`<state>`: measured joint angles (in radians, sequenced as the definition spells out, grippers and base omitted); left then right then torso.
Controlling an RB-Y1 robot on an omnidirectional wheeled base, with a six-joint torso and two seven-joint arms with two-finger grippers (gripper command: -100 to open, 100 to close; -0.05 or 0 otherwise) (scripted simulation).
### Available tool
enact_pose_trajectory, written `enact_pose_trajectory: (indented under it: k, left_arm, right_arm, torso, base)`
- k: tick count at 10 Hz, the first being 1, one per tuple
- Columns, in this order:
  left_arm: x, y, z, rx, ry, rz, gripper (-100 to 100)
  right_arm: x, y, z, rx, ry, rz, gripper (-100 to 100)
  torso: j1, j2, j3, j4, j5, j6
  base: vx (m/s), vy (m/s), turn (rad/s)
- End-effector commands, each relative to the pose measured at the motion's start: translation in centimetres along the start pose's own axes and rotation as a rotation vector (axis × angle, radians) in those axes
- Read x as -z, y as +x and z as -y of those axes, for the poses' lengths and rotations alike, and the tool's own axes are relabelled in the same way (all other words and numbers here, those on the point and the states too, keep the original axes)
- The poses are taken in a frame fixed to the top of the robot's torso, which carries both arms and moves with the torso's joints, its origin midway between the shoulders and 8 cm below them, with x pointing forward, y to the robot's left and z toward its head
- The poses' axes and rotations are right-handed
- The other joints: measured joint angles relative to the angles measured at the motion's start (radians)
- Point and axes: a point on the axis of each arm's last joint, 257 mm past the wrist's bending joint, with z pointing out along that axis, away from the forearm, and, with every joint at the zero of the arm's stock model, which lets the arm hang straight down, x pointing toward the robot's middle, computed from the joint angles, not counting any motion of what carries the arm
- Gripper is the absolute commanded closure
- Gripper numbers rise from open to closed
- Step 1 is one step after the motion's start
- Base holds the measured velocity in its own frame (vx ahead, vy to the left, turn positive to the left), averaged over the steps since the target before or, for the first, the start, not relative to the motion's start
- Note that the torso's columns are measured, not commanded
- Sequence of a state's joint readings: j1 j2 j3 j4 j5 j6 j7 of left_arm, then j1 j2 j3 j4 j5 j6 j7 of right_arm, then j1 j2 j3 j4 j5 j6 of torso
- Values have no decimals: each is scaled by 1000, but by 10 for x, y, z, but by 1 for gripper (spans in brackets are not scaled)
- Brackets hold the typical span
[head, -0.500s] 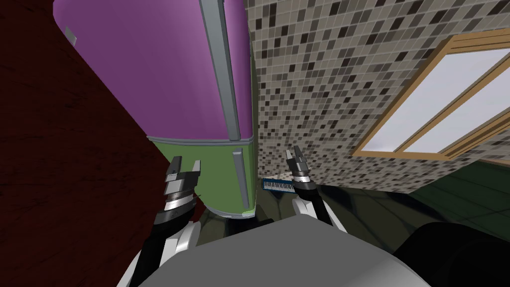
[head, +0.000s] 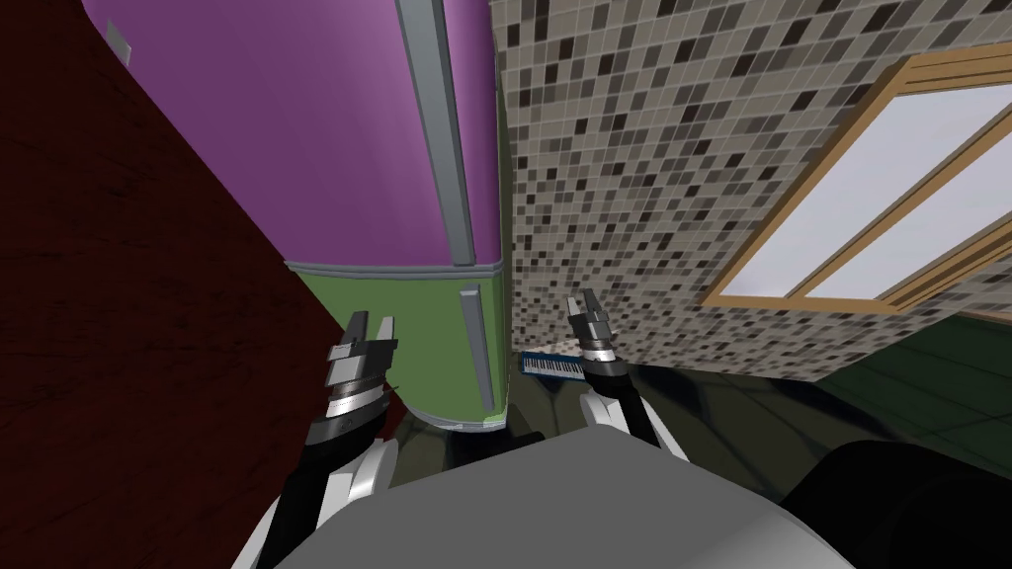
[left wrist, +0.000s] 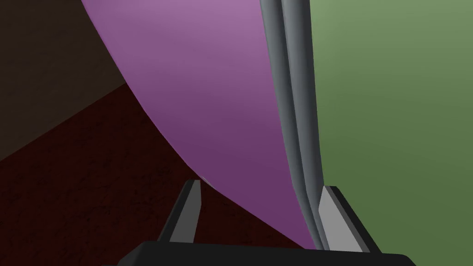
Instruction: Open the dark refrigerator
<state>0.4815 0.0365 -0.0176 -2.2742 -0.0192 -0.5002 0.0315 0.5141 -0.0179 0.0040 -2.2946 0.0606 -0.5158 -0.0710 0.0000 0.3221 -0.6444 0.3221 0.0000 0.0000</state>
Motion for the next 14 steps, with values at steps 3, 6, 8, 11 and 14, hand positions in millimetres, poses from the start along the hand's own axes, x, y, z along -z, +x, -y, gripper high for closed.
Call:
enact_pose_trajectory:
  k: [3,6,8,11,14]
  left_arm:
    - [0,0,0,0,0,0,0]
    - [-9,8,0,-21,-2,-48,-100]
    - [-18,14,0,-33,-3,-70,-100]
    - [-35,22,1,-52,-3,-95,-100]
    - [-55,32,7,-74,5,-117,-100]
  right_arm:
    - [0,0,0,0,0,0,0]
    - [0,0,0,0,0,0,0]
    - [0,0,0,0,1,0,0]
    - [0,0,0,0,1,0,0]
    - [0,0,0,0,1,0,0]
  torso:
    - [0,222,-442,221,0,0]
    - [0,403,-806,402,0,0]
    - [0,415,-830,415,0,0]
    - [0,416,-832,416,0,0]
    - [0,416,-831,416,0,0]
  base:
    - [0,0,0]
    - [-4,-6,-2]
    - [-17,-15,-3]
    - [-18,-22,-4]
    - [-22,-22,-5]
